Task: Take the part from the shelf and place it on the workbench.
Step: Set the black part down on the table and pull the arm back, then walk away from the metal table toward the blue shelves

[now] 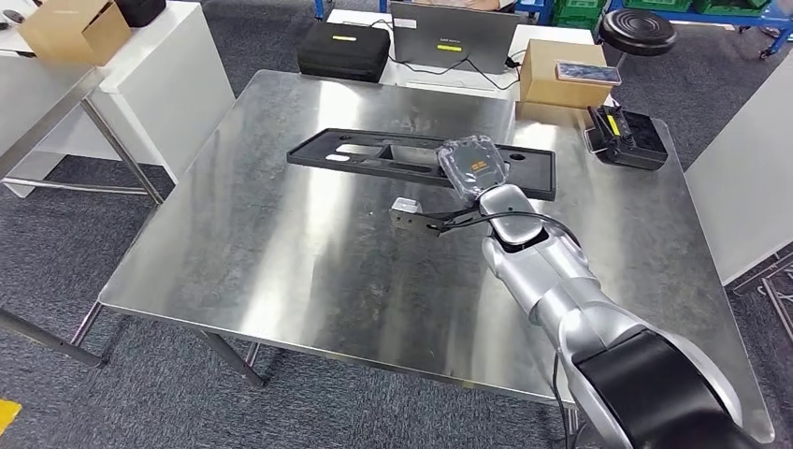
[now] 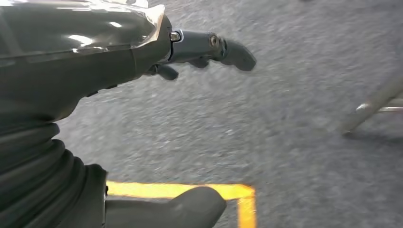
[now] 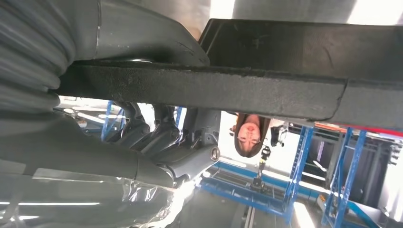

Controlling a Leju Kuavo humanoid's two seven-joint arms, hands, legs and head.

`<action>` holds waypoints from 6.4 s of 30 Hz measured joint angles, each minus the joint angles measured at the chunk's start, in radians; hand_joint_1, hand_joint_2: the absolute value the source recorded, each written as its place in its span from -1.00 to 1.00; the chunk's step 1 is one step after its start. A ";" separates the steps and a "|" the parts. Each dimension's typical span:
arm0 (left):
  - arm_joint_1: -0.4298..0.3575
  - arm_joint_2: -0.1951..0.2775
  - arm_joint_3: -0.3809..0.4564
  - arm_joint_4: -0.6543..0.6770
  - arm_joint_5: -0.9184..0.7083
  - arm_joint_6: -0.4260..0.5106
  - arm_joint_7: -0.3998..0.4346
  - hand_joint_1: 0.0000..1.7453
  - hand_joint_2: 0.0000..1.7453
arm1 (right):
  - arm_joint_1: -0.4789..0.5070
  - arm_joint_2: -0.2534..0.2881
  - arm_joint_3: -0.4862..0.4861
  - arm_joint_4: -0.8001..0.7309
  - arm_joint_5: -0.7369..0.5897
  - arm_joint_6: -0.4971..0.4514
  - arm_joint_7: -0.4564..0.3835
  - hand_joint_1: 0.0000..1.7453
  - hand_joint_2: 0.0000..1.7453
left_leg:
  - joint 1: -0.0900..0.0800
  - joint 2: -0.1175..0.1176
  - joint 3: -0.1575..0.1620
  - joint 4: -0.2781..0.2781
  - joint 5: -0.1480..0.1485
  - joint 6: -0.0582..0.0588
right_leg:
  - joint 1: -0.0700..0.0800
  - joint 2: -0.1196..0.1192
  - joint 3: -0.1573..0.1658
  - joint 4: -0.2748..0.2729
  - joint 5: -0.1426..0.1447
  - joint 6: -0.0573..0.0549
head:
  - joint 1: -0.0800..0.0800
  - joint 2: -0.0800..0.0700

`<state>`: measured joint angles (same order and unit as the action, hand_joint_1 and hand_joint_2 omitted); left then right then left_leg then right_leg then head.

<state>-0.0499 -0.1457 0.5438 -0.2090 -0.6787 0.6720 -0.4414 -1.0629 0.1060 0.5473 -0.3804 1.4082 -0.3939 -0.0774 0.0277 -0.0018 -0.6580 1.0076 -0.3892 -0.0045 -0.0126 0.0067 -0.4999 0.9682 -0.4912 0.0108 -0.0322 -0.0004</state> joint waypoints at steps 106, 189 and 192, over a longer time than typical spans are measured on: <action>-0.021 -0.021 0.220 0.000 -0.020 -0.098 0.030 -1.00 -1.00 | 0.161 -0.138 -0.207 0.038 0.060 -0.172 0.261 -1.00 -1.00 | -0.002 -0.004 0.089 0.052 -0.076 -0.002 | -0.005 -0.014 -0.094 0.024 0.070 0.003 | -0.002 0.000; -0.036 -0.022 0.252 0.004 -0.118 -0.116 0.052 -1.00 -1.00 | 0.896 -0.065 -0.775 0.173 -0.310 0.050 0.302 -1.00 -1.00 | -0.011 0.030 0.033 0.088 -0.129 0.004 | -0.009 -0.033 0.016 -0.002 -0.019 -0.013 | 0.010 0.000; -0.035 -0.021 0.252 0.005 -0.124 -0.123 0.052 -1.00 -1.00 | 0.900 -0.062 -0.781 0.174 -0.312 0.051 0.303 -1.00 -1.00 | -0.011 0.005 -0.032 0.278 -0.227 0.005 | 0.000 -0.007 0.000 0.000 -0.001 -0.029 | 0.009 0.000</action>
<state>-0.0846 -0.1670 0.7954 -0.2042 -0.8029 0.5487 -0.3891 -0.1626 0.0440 -0.2336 -0.2069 1.0966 -0.3433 0.2256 0.0164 0.0035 -0.6903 1.2853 -0.6167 0.0007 -0.0127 0.0001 -0.4999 0.9677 -0.4926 -0.0177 -0.0227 -0.0004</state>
